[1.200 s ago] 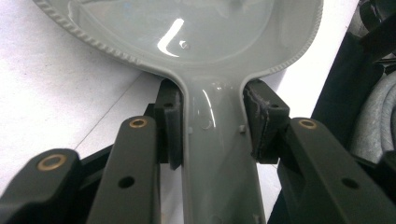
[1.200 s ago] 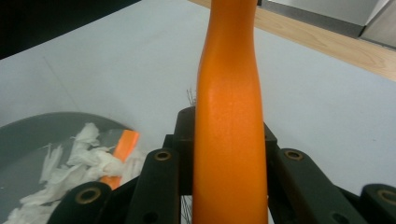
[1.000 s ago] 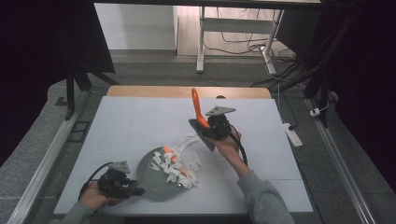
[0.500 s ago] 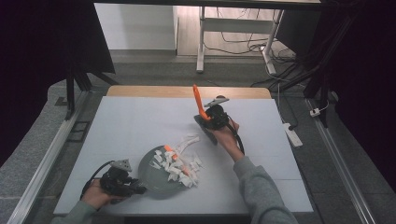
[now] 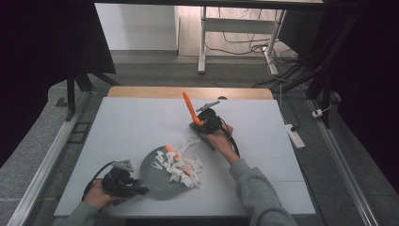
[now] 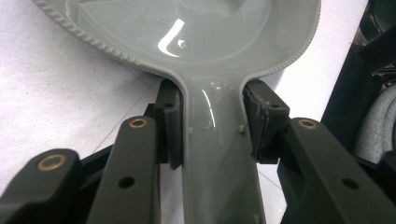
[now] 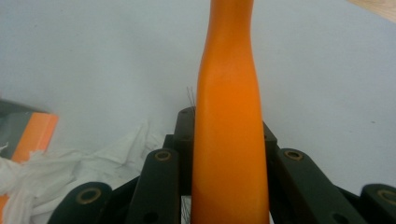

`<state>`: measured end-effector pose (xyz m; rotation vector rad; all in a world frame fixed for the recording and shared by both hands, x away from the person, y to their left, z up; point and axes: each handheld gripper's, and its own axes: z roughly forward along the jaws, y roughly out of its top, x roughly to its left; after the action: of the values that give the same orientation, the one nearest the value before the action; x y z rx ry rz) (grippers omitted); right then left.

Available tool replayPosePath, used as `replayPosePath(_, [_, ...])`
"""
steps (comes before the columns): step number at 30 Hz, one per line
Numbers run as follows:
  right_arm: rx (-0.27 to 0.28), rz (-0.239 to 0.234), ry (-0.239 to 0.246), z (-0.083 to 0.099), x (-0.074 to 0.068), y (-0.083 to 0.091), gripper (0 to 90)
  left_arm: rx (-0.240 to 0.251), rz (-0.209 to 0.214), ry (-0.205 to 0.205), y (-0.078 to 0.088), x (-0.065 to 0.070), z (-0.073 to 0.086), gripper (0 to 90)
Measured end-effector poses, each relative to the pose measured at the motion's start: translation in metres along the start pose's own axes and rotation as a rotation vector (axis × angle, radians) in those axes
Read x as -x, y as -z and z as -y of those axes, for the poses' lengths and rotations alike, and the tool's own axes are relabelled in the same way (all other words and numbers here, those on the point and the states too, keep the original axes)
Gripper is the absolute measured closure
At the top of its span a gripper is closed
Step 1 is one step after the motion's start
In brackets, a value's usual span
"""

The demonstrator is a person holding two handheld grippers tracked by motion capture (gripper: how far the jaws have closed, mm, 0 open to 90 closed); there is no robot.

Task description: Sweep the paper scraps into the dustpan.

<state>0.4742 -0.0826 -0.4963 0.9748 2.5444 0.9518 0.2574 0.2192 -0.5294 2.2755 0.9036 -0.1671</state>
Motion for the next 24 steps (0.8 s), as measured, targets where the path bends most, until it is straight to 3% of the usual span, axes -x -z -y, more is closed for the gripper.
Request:
replayPosePath(8, [-0.022,-0.036,0.030,-0.002,-0.017,-0.002,71.6,0.004,0.005,0.006,0.000,-0.001,-0.001,60.9])
replayPosePath(14, [-0.022,-0.088,0.072,-0.001,-0.038,-0.002,71.6,0.005,0.005,0.009,0.000,-0.002,-0.001,60.8])
replayPosePath(18, [-0.012,-0.153,0.079,0.000,-0.053,-0.001,71.6,0.006,0.005,0.010,0.000,-0.002,-0.001,60.9])
replayPosePath(24, [0.005,-0.280,0.129,0.001,-0.085,0.005,71.5,0.007,0.002,0.011,-0.001,-0.001,-0.002,60.9])
